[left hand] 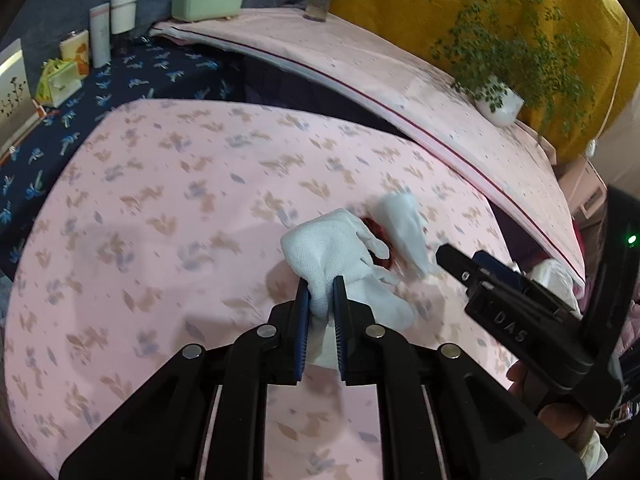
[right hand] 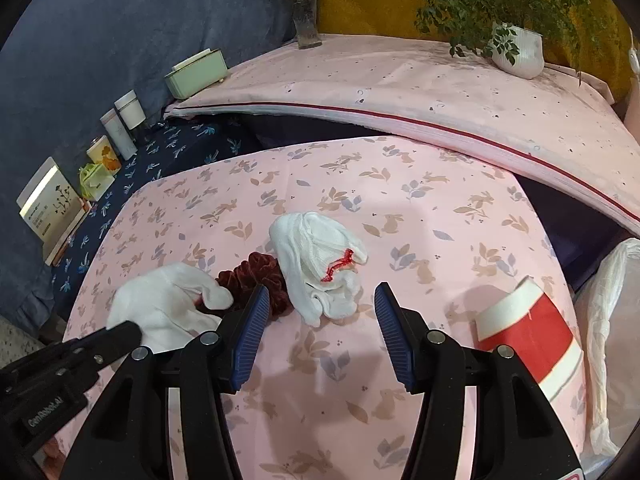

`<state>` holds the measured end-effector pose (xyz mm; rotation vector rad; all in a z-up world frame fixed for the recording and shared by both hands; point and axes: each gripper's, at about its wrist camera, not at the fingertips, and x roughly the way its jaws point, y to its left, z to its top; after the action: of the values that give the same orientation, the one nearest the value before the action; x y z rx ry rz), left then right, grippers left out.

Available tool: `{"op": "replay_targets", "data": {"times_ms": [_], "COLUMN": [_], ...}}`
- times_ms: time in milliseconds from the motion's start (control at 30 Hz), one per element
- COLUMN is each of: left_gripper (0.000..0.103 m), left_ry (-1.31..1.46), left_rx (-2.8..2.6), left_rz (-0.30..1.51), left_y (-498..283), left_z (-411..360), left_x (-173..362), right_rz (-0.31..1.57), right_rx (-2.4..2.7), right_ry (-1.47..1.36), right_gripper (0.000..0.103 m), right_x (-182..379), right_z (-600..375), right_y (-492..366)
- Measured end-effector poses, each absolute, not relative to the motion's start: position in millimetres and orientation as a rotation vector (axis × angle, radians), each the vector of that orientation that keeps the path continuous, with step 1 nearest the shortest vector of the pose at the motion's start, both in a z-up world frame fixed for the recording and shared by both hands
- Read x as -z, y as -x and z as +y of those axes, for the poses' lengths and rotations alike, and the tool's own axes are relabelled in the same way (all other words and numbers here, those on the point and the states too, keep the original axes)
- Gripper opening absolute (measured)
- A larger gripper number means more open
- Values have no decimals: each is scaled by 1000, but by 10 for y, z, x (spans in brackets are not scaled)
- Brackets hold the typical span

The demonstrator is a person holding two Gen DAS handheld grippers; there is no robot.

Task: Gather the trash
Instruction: 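Grasp the white glove with red string using the right tool, then carry both white gloves over the bin and open both tools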

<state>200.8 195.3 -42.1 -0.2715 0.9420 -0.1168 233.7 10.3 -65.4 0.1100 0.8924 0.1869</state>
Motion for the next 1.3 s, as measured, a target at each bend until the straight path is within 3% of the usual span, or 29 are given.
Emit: {"op": "replay_targets", "data": {"times_ms": [167, 267, 333, 400, 433, 800, 1300], "left_gripper": [11, 11, 11, 11, 11, 11, 11], "left_ry": [275, 266, 260, 260, 259, 228, 138], "left_rx": [86, 75, 74, 79, 81, 146, 312], "left_rz": [924, 915, 913, 911, 910, 845, 748], "left_y": [-2169, -2244, -2280, -2315, -2321, -2233, -1842], "left_z": [2113, 2136, 2127, 2101, 2089, 1648, 434], "left_x": [361, 344, 339, 329, 324, -70, -716], "right_rz": [926, 943, 961, 983, 987, 805, 625], "right_rx": [-192, -196, -200, -208, -210, -202, -101], "right_ry": [-109, -100, -91, -85, -81, -99, -159], "right_gripper": [54, 49, 34, 10, 8, 6, 6], "right_x": [798, 887, 955, 1018, 1032, 247, -623], "right_z": [214, 256, 282, 290, 288, -85, -1142], "right_y": [-2553, -2641, -2682, -2704, -2701, -2384, -1717]}}
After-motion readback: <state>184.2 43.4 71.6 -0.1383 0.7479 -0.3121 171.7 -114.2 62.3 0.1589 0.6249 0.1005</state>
